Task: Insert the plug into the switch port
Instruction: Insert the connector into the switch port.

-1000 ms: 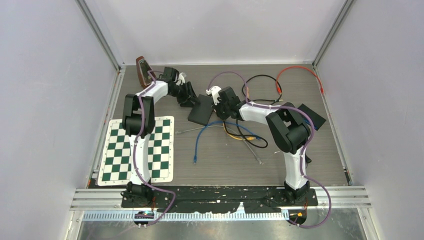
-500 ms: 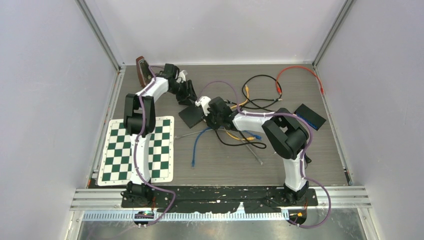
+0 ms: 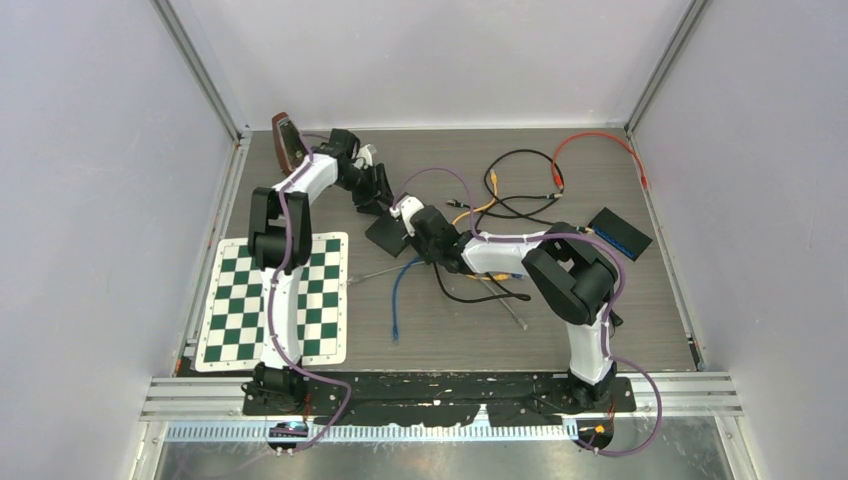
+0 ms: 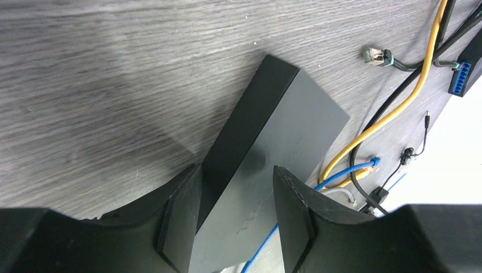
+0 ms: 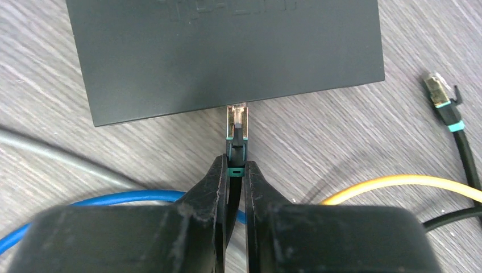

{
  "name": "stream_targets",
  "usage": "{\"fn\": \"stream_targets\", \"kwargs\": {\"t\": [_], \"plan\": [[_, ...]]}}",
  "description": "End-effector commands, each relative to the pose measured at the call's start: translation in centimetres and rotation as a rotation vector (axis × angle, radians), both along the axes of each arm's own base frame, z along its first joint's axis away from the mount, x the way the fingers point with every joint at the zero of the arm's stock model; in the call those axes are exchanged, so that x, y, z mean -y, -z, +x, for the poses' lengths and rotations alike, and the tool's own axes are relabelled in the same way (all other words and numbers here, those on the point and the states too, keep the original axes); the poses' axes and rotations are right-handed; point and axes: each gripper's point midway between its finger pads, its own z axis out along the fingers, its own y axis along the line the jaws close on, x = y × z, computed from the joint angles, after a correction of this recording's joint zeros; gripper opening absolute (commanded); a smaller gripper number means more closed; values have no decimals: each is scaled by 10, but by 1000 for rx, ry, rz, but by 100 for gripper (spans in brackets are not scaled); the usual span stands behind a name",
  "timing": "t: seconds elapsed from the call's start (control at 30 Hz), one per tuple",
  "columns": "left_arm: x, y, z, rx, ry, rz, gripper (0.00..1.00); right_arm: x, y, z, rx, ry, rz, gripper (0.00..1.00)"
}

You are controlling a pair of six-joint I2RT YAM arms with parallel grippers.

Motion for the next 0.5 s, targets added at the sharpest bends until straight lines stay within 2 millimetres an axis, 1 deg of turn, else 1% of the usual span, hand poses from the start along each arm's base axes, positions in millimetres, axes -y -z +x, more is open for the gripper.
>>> {"fn": "stream_targets", "kwargs": {"t": [0.0, 0.17, 0.27, 0.37, 0.47], "plan": [[6, -16, -2, -20, 23, -34, 52, 22, -33, 18, 83, 122, -2, 5], [3, -27, 10, 12, -3, -31, 52, 31, -28, 8, 58, 90, -12, 5], [4, -32, 18, 24, -18, -36, 52, 36, -33, 10, 55, 85, 0, 5], [8, -30, 24, 12, -34, -54, 52, 42, -37, 13, 50, 83, 11, 5], [11, -28, 28, 5, -44, -76, 53, 41, -38, 10, 44, 45, 10, 5]]}}
